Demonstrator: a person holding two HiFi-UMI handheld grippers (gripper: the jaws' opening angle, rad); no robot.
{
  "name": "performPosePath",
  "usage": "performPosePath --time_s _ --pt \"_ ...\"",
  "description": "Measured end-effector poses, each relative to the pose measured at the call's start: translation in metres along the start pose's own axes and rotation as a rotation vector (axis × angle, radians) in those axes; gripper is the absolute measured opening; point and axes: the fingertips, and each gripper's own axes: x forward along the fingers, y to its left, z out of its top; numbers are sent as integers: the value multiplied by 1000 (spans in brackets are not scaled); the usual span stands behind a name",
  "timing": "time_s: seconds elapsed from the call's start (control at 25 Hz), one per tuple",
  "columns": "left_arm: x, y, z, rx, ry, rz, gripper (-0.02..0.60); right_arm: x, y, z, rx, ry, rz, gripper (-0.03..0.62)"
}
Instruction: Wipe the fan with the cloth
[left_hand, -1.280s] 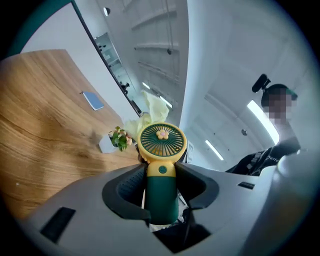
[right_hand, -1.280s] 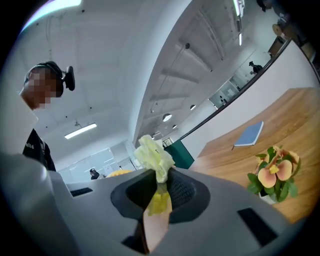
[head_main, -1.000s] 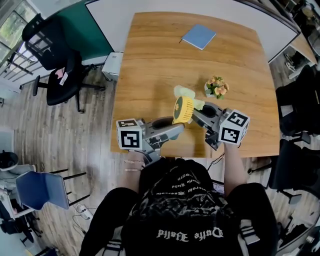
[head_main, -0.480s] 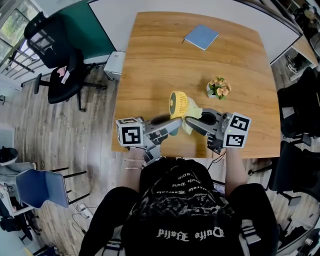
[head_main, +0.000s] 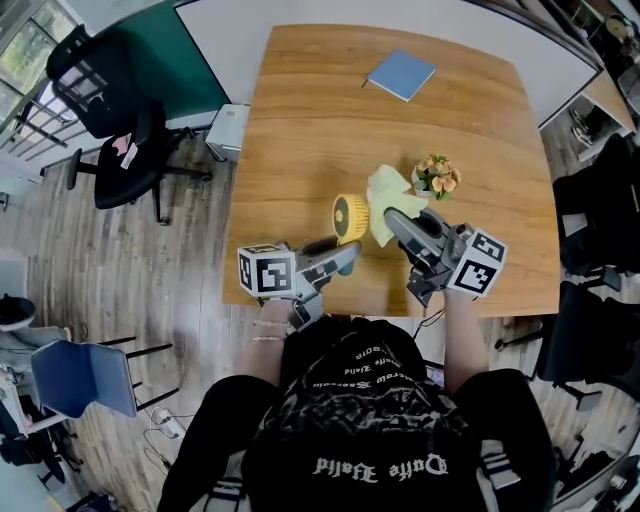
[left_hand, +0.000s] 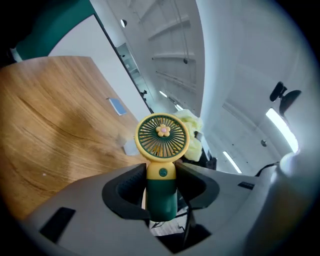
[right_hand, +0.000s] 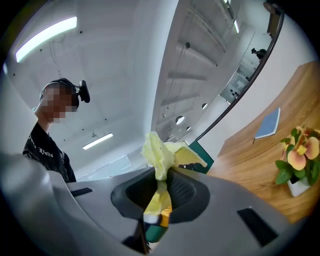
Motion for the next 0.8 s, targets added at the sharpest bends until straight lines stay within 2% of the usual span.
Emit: performPosePath --time_s 0.12,0.16,0.32,0.44,0.6,0.8 --pt "-6 32 -9 -51 -12 186 198 -7 -5 -4 7 5 -31 60" --pt "-9 42 -12 -44 -6 248 198 -11 -6 -9 15 15 -41 60" --pt "-25 80 -12 105 54 511 198 -21 -15 -30 61 36 -86 60" --pt "-31 101 -15 207 147 660 198 -28 -21 -49 91 54 -127 60" --pt "-35 123 -26 308 260 779 198 -38 -23 -71 107 82 -187 60" --pt "-36 141 -32 428 376 860 198 -46 -26 -90 109 105 -249 60"
